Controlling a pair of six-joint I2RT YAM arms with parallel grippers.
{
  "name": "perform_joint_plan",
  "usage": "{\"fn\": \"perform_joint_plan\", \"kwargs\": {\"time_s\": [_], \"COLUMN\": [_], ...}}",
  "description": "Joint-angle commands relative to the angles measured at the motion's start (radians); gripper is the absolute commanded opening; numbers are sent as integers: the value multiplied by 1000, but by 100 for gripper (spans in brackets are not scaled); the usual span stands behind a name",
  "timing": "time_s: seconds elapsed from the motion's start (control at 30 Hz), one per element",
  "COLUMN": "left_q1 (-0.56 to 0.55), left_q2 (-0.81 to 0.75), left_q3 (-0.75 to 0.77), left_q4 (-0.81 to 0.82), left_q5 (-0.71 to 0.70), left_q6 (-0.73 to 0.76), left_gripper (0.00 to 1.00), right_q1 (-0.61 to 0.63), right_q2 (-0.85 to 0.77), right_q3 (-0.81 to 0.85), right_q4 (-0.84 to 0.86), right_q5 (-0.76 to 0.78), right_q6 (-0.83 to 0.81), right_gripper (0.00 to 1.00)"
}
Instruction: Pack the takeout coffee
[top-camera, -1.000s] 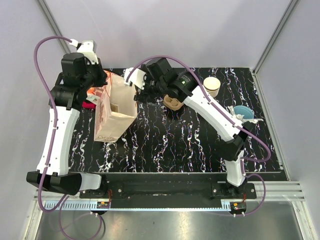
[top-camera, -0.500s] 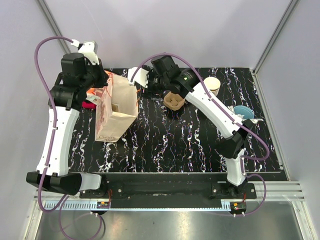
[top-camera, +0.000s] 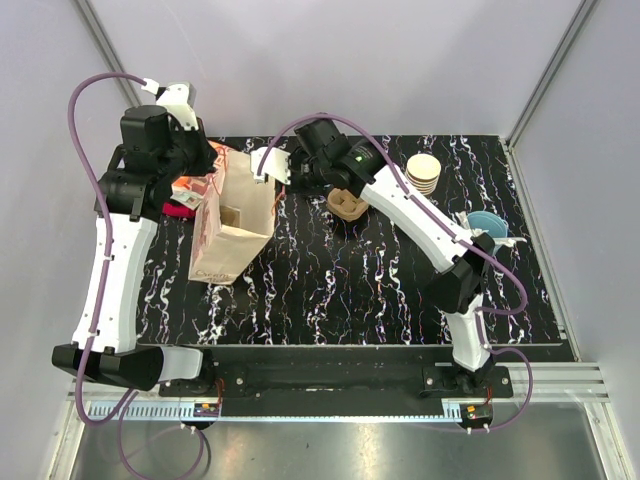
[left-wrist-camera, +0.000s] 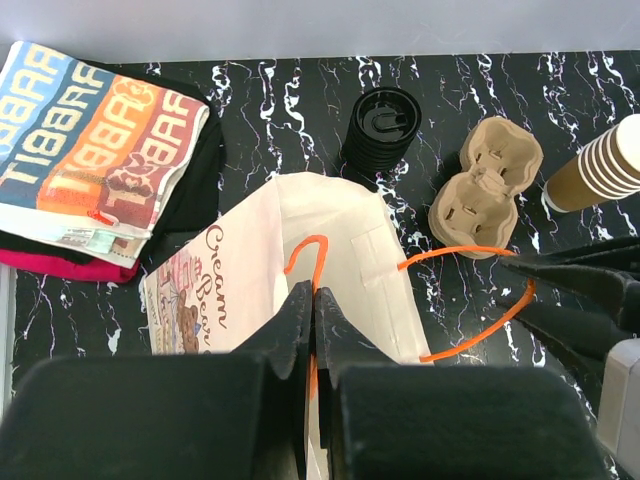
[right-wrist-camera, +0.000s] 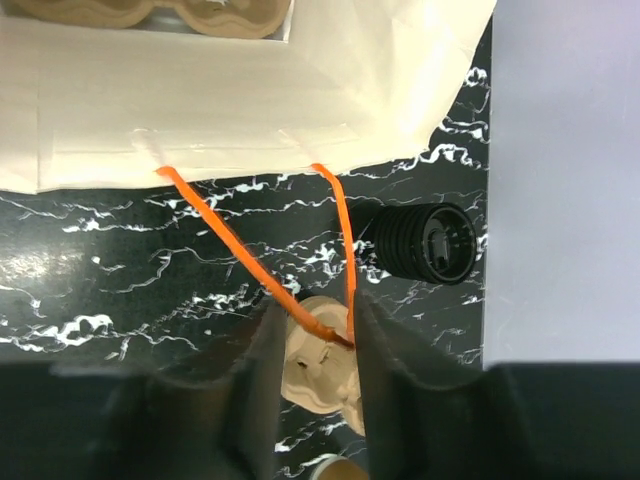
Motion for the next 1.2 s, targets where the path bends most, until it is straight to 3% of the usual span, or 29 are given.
{"fn": "perform_joint_plan", "kwargs": {"time_s": [0.0, 0.1, 0.57, 0.67, 0.7, 0.8, 0.87, 0.93, 1.0, 1.03, 1.07, 1.1, 1.17], "left_q1": [3, 3, 1, -1, -2, -2, -2, -2, -1, -2, -2, -1, -2], "left_q2": [-26, -21, 66, 42, 34, 46, 49, 40, 36, 34, 34, 32, 23], "left_q3": [42, 45, 274, 162, 62, -30, -24, 11, 38, 65, 74, 85, 97], "left_q4": [29, 26, -16, 18, 30, 41, 40, 47, 52, 53, 53, 52, 53], "left_q5": [26, 23, -6, 12, 14, 13, 11, 26, 36, 43, 48, 54, 78], "left_q6": [10, 19, 87, 76, 69, 67, 67, 70, 75, 73, 73, 73, 72], "left_gripper": [0, 0, 0, 0, 0, 0, 0, 8, 23, 36, 43, 50, 57], "right_q1": [5, 3, 5, 5, 5, 8, 11, 14, 13, 13, 14, 13, 13], "right_q2": [-9, -22, -90, -101, -107, -117, -125, -127, -125, -122, -122, -121, -121], "right_q3": [25, 60, 370, 300, 266, 90, 54, 63, 115, 137, 157, 193, 226], "right_q4": [-4, -46, -102, -116, -117, -94, -87, -88, -102, -109, -116, -129, -139], "right_q5": [-37, -51, -86, -107, -113, -109, -94, -83, -75, -72, -74, -71, -68], "right_q6": [-12, -3, 215, 235, 234, 232, 224, 226, 227, 226, 223, 221, 223], "right_gripper": [13, 0, 0, 0, 0, 1, 2, 4, 14, 23, 34, 53, 60]}}
